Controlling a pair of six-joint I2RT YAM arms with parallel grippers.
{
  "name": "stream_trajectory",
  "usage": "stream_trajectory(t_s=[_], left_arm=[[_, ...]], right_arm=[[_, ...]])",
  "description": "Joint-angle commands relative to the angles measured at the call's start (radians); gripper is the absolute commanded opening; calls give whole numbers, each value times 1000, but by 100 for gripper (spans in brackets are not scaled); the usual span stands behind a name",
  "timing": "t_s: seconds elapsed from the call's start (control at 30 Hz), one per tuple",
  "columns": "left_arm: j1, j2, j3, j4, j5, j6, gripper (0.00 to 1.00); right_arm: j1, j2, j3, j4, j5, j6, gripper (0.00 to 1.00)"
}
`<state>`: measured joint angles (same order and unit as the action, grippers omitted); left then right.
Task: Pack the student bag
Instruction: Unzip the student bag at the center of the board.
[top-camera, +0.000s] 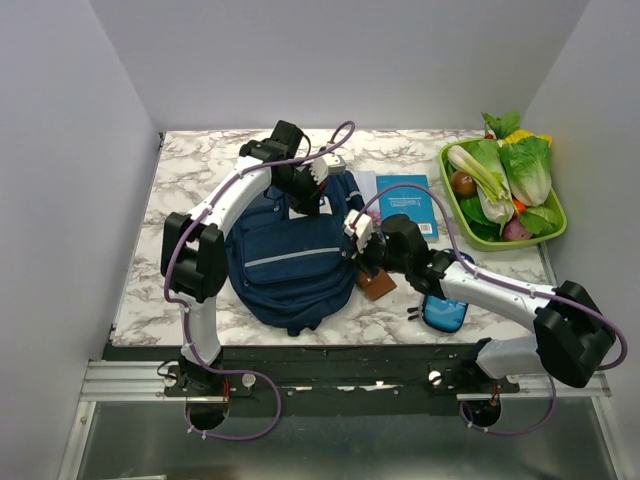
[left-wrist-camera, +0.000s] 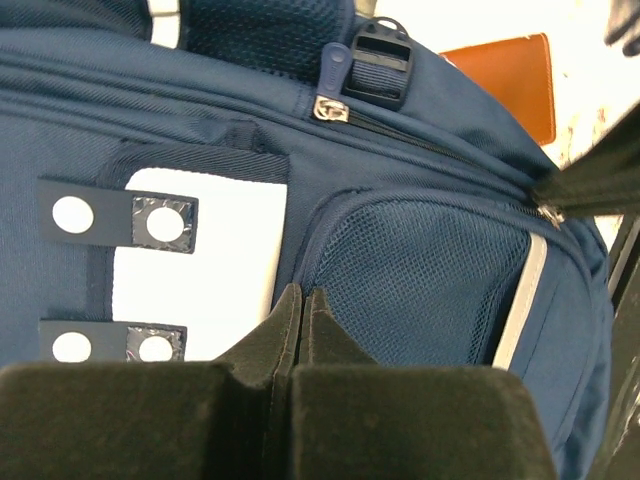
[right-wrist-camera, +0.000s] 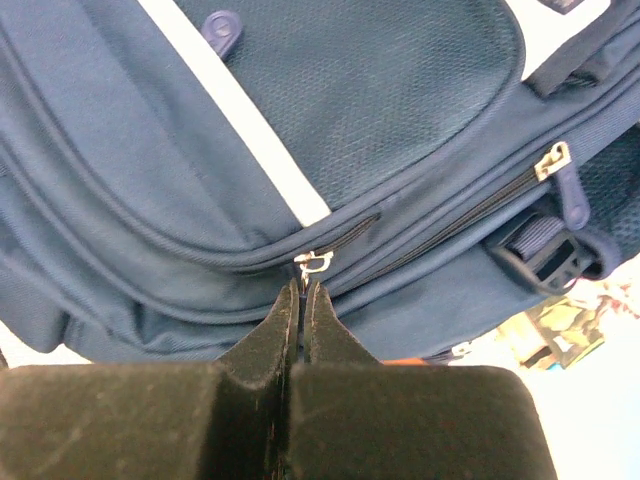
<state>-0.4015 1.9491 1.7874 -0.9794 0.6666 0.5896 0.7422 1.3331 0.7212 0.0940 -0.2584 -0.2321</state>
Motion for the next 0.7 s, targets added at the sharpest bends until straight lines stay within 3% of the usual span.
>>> stream_trajectory(t_s=[0.0, 0.43, 0.67], left_arm=[[16, 30, 55, 254, -110, -177, 0], [7, 67, 53, 327, -93, -355, 0], [-19, 93, 108, 392, -108, -519, 0]], right_arm=[[65, -11, 23, -132, 45, 95, 1], [209, 35, 58, -119, 120, 273, 1], [356, 149, 185, -200, 292, 393, 1]])
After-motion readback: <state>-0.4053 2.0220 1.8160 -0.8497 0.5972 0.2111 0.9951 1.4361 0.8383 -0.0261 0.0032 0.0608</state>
